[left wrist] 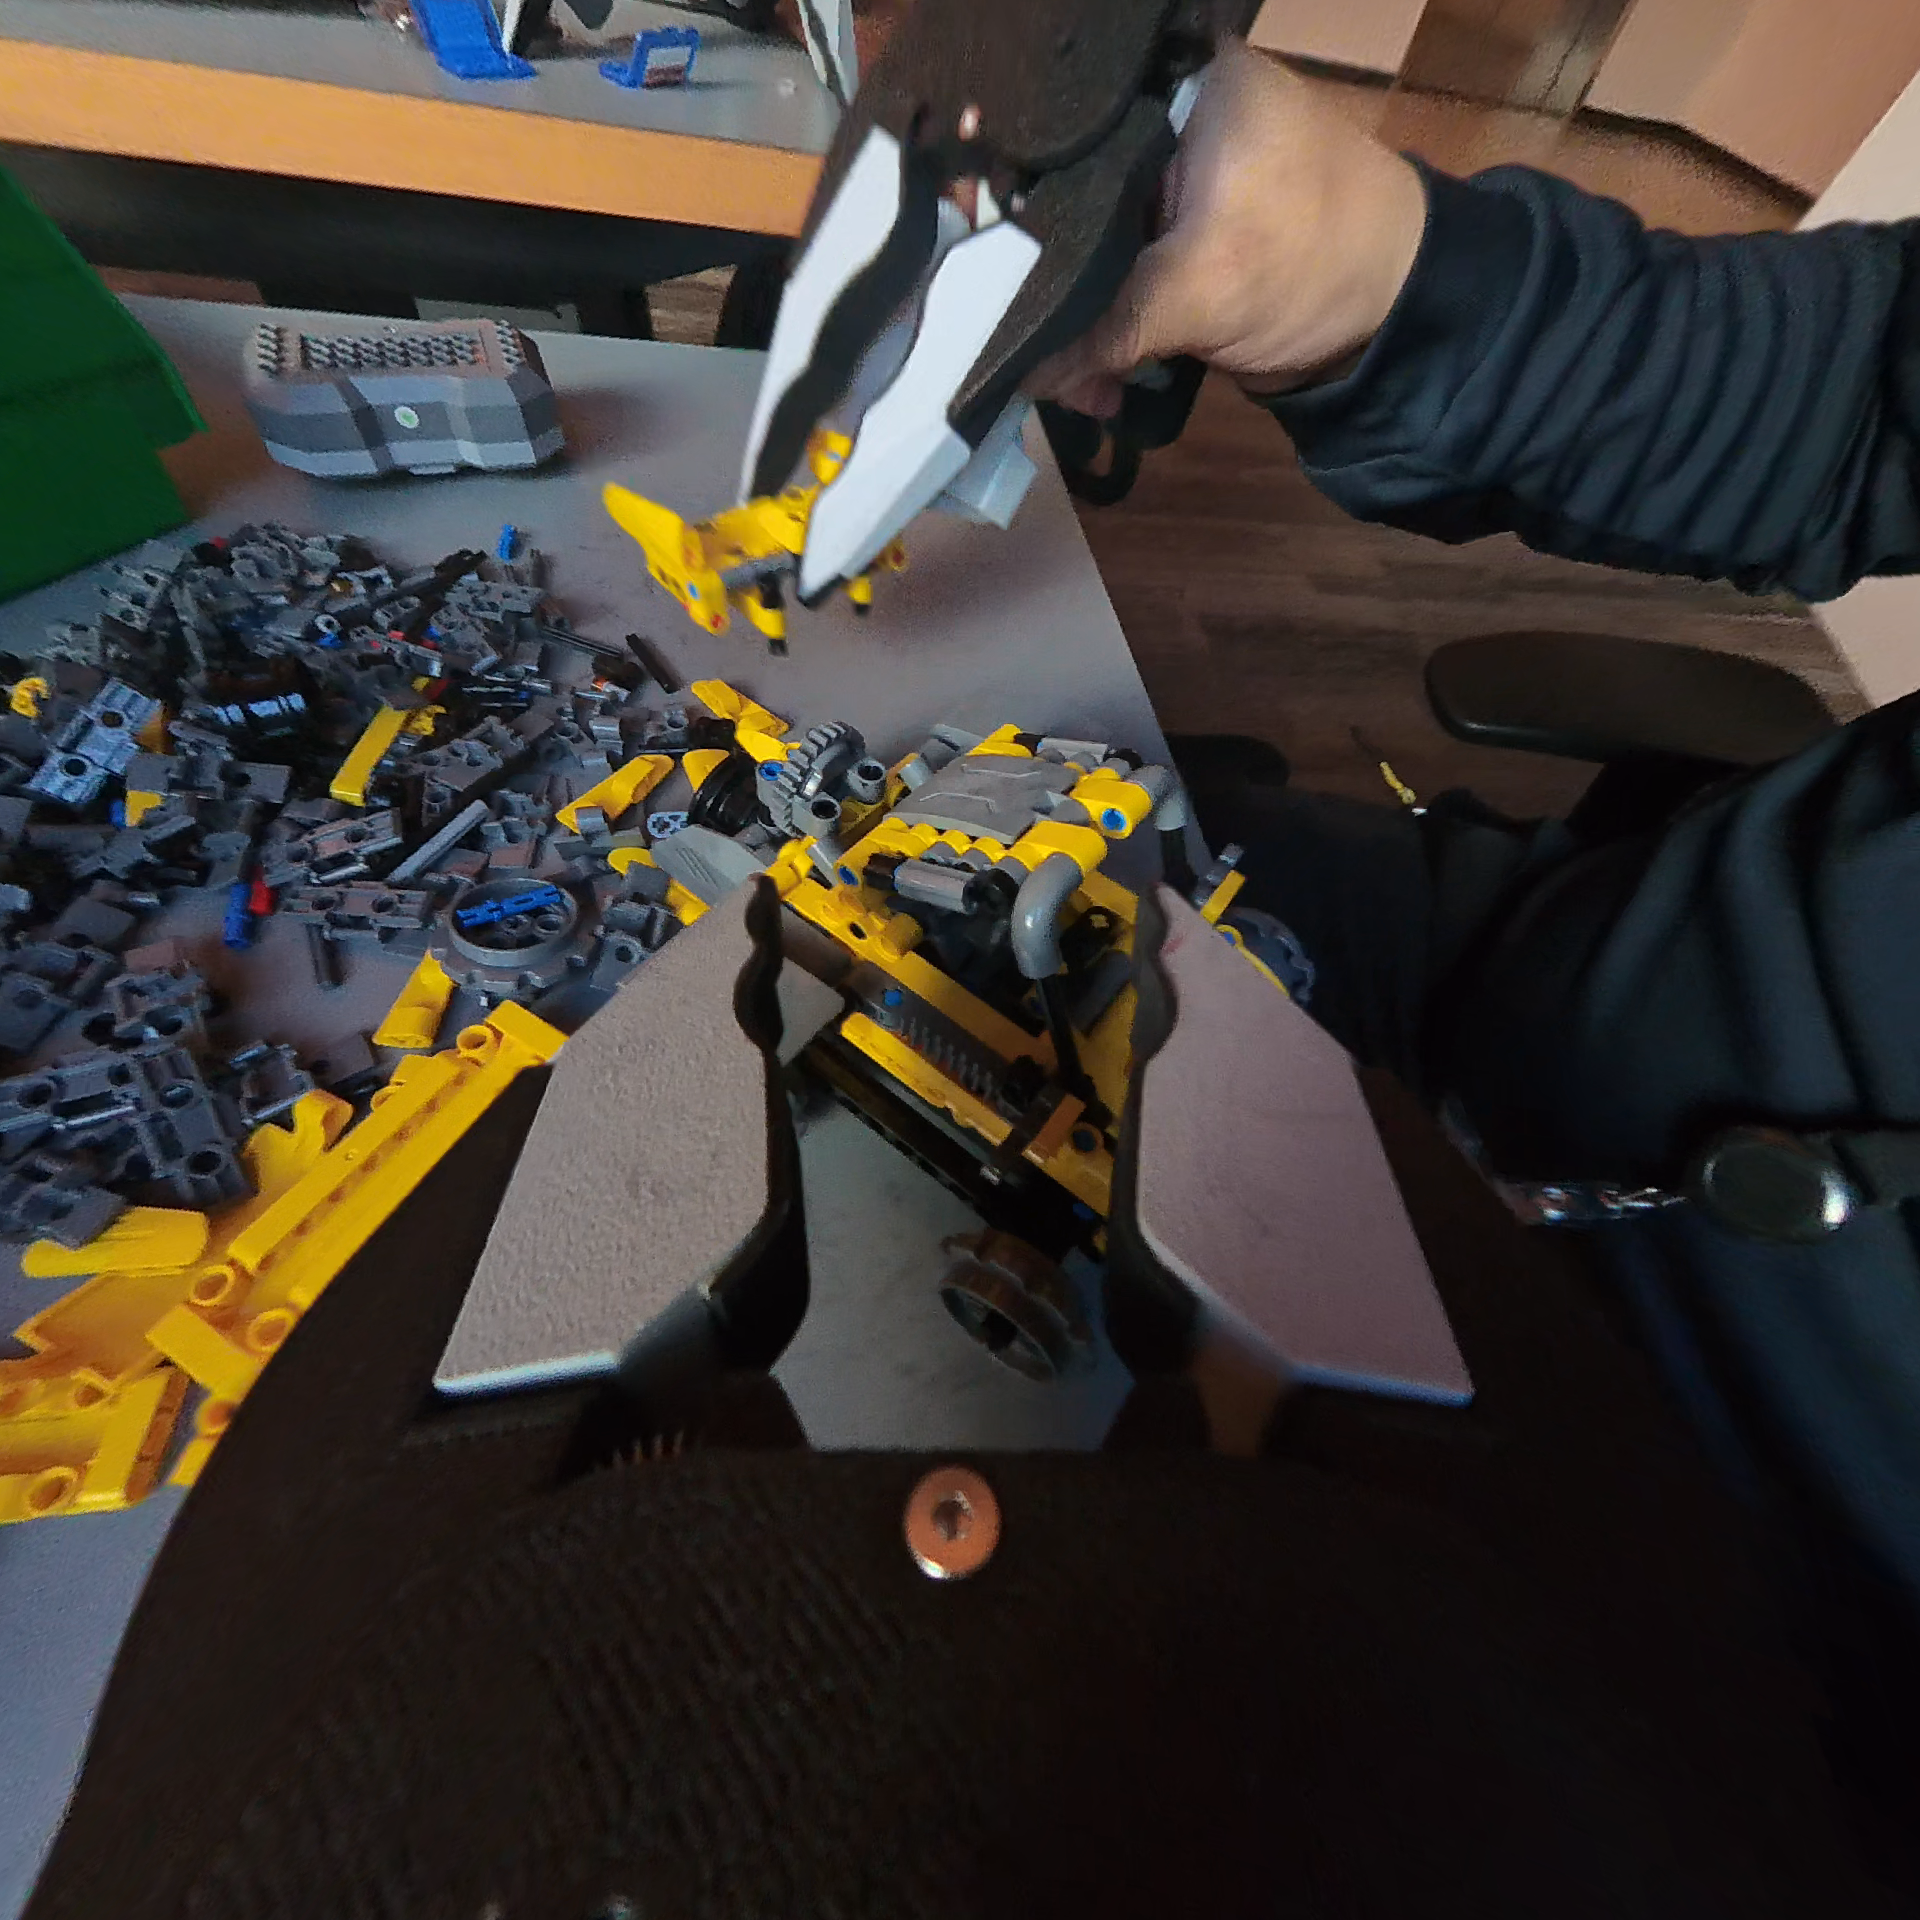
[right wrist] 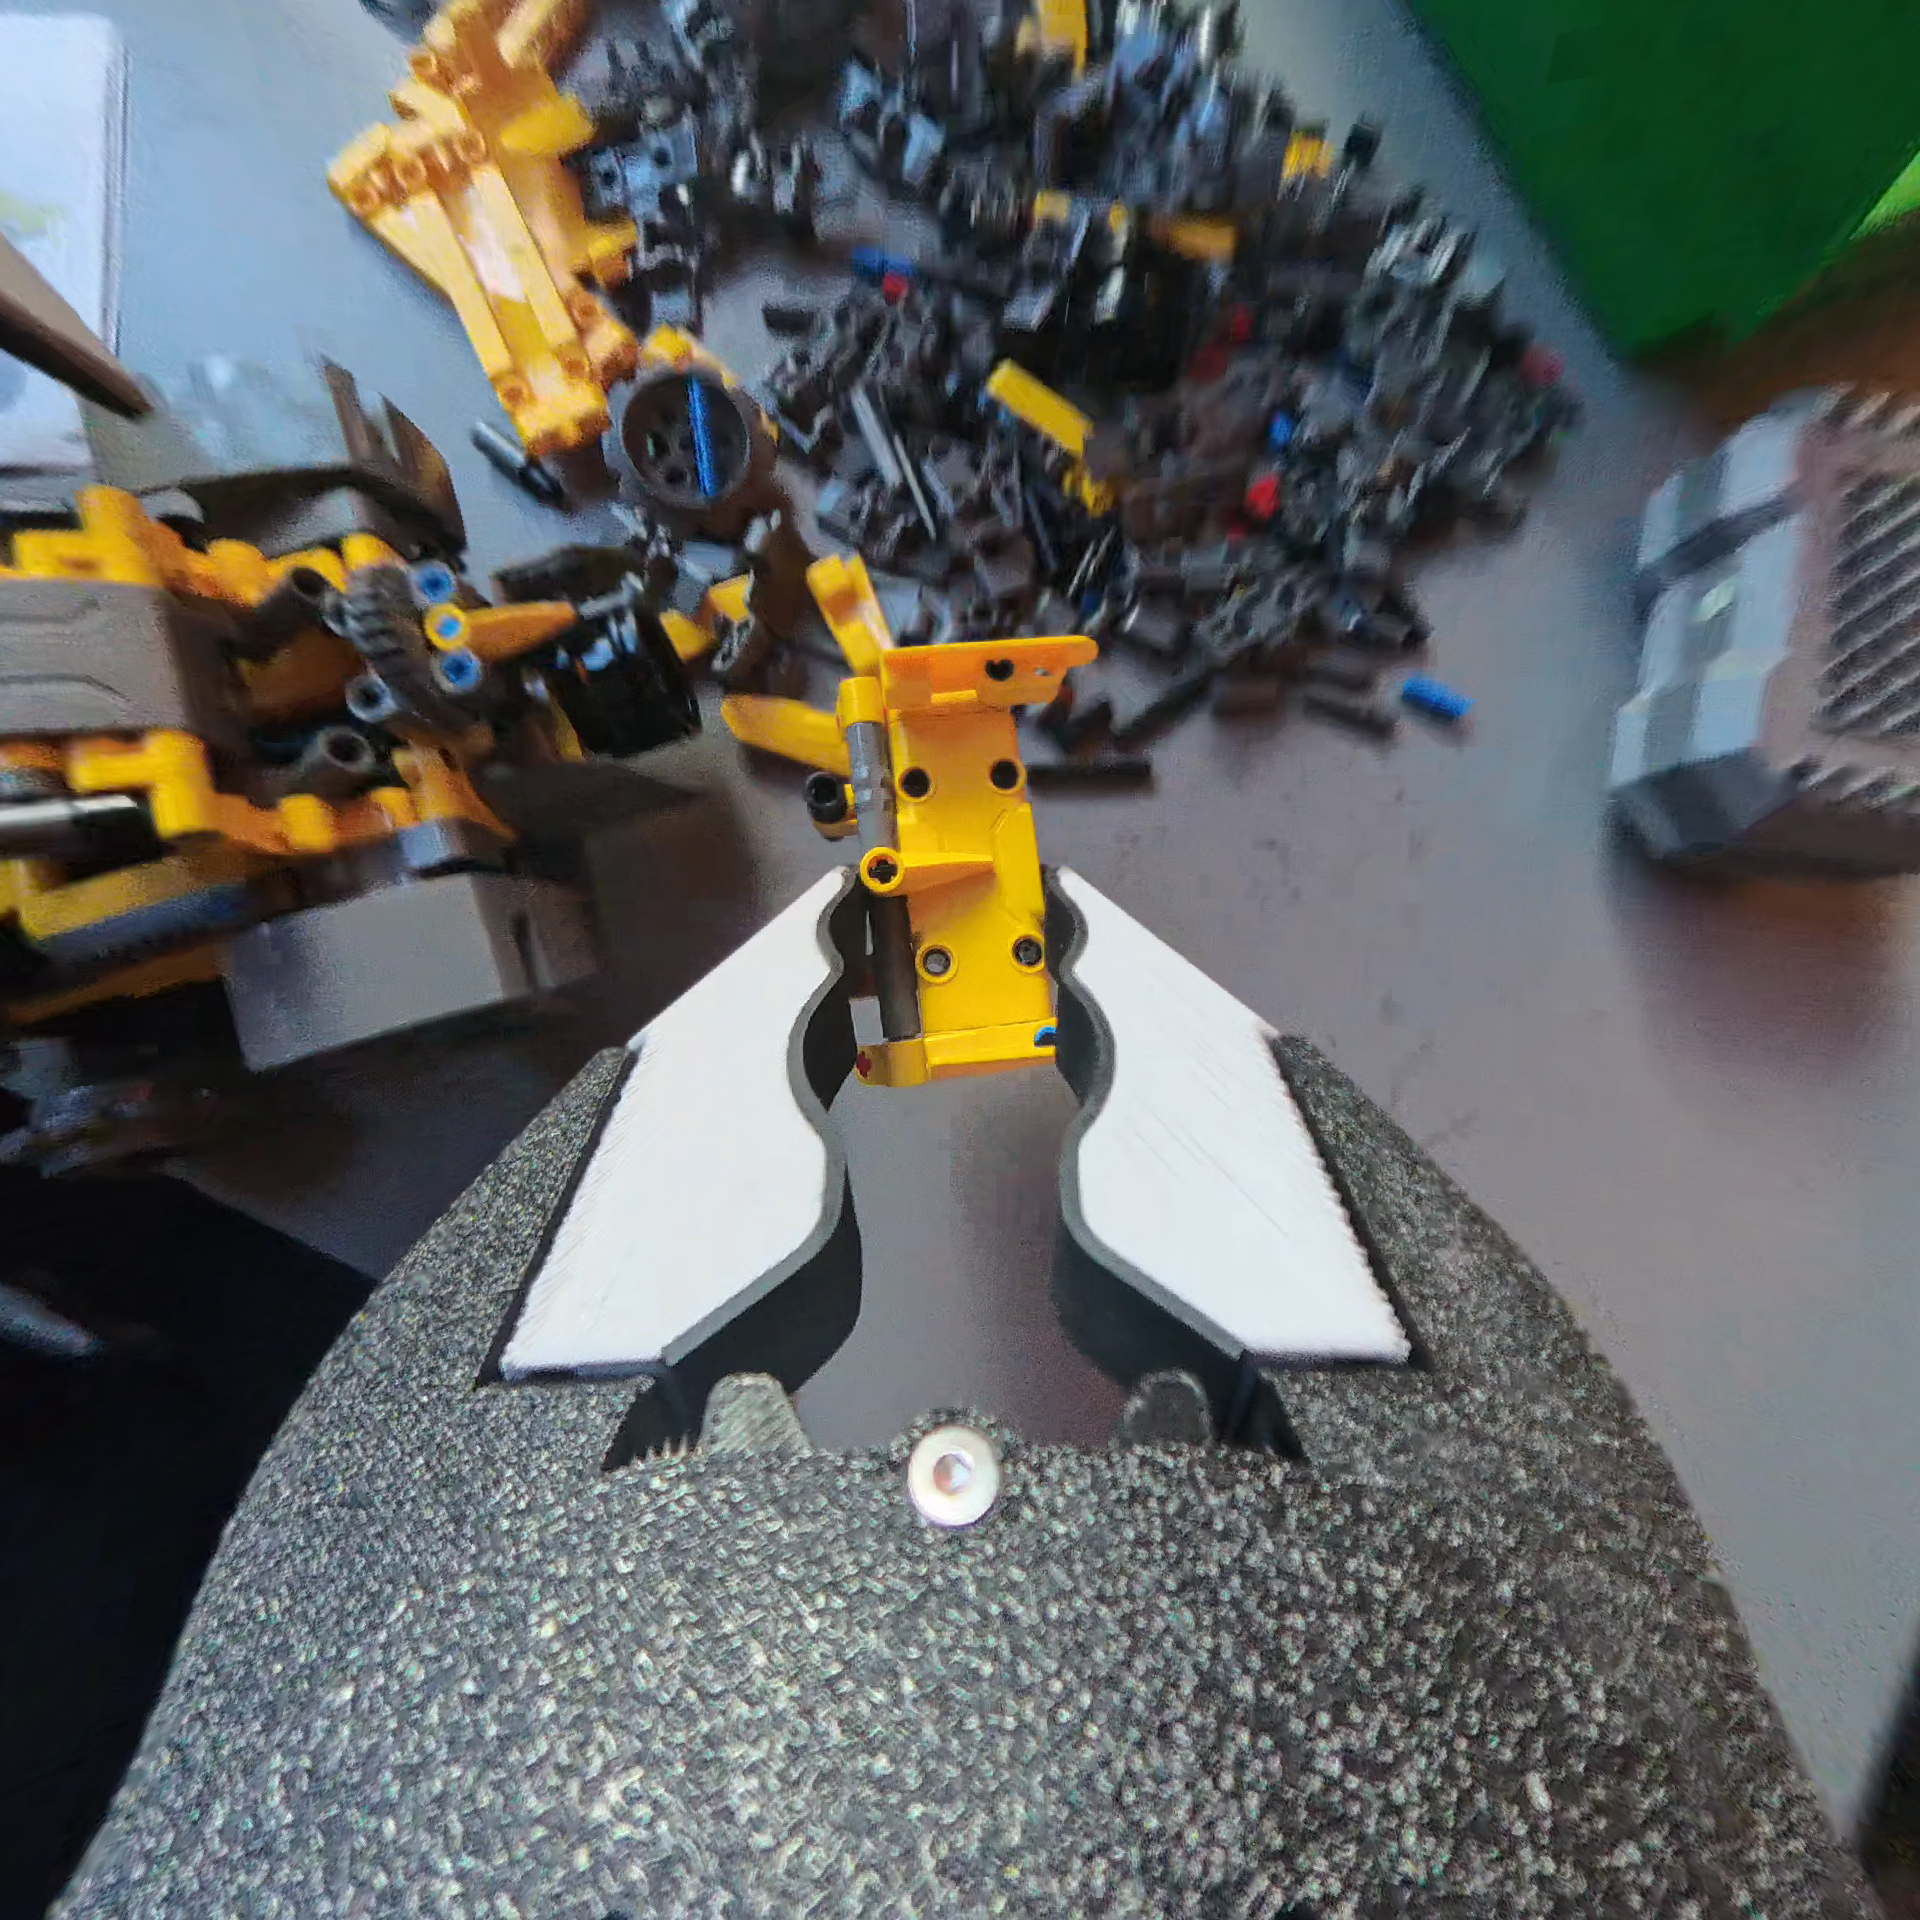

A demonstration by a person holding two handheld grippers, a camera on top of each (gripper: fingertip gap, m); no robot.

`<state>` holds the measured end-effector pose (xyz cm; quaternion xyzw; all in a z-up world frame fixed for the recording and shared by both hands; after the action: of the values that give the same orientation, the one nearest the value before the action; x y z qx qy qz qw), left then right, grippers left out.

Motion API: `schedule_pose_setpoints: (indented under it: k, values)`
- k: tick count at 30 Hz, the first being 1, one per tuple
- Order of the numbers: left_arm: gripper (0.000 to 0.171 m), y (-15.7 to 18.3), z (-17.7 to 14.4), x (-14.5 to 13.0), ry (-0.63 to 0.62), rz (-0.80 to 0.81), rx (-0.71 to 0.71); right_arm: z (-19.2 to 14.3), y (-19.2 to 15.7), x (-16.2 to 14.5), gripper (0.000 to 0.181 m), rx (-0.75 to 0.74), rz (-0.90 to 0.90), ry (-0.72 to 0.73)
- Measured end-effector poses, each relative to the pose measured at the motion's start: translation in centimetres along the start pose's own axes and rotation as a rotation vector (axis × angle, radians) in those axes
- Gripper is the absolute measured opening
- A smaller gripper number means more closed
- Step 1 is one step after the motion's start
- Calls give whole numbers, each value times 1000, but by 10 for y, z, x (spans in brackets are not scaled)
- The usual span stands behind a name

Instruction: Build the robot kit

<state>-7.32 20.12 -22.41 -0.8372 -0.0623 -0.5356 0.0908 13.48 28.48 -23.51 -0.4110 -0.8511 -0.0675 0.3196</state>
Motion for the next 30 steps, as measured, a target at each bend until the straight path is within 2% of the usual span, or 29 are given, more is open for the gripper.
schedule_pose_setpoints:
  k: [6,9,11,14,19,23,26,29,30]
  values:
    - [54,8,-4,8,77,198,96,26,15,-32,35,215,159,-102]
    - [45,21,-1,16,34,287,159,29,13,-32,35,300,174,-80]
    - [40,29,3,21,-28,378,230,30,13,-32,40,311,147,-71]
    - [32,34,11,25,-186,549,340,26,15,-32,58,308,119,-59]
    - [15,44,28,19,-394,837,472,9,19,-35,62,297,107,-2]
    - [11,46,36,15,-430,965,638,-17,13,-30,62,298,79,157]
    - [13,50,38,8,-395,1066,772,-29,-19,-26,55,478,19,259]
    - [13,53,36,6,-374,1081,830,-23,-43,-25,47,647,-16,198]
    - [14,55,35,6,-355,1076,838,-21,-46,-22,39,704,-19,180]
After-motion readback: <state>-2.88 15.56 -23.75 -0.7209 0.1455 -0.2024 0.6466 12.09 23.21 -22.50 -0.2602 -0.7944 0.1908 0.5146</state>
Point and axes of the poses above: each gripper's, where its closed fingertips meet, z out along the fingers, x out of its top, y = z × x across the jaws, the point moved 7 cm from there along -z, back along the fingers, and after that the axes turned 14 degrees about z, right-handed, at the moved point
